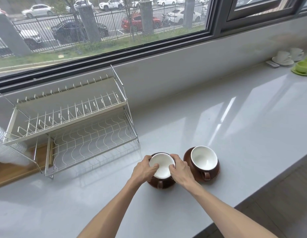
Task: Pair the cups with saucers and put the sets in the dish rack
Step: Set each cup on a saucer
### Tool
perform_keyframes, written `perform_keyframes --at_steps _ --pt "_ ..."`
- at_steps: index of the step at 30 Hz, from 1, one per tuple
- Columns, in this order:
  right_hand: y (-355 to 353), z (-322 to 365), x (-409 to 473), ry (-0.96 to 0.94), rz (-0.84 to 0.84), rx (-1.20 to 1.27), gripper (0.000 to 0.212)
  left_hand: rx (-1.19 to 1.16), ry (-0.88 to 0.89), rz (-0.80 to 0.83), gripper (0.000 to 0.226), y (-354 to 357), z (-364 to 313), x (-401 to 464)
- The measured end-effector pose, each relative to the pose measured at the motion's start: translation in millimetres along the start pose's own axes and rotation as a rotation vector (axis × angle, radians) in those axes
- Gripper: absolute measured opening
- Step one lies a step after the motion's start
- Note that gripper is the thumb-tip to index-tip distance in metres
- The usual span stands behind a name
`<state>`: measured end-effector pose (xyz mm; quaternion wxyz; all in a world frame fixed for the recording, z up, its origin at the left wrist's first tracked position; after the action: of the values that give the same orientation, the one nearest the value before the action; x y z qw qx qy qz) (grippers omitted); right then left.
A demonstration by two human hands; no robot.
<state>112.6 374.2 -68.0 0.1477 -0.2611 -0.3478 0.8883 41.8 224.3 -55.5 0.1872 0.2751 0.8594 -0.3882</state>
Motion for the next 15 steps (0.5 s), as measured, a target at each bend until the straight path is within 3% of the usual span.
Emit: perform_keyframes --at_steps 10,15 --pt "3.9 -1.8 9.1 -0.021 0.0 -0.048 0.046 0.025 0.049 -0.03 0.047 -0.9 5.7 13.1" --pt "-6.6 -6.2 1.6 -0.035 -0.169 -0.169 0.037 0.039 0.072 -0.075 0.045 -1.2 16.4 21.5"
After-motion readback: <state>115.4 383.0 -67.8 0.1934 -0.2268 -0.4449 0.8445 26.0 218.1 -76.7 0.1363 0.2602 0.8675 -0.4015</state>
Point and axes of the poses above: each hand's wrist, its own x-axis towards the middle knuckle, its own y-axis out of the palm, z = x × y, the point moved 6 cm from there along x, towards the middle knuckle, and after that the axes turned 3 degrees about -x, right-handed, at the moved point
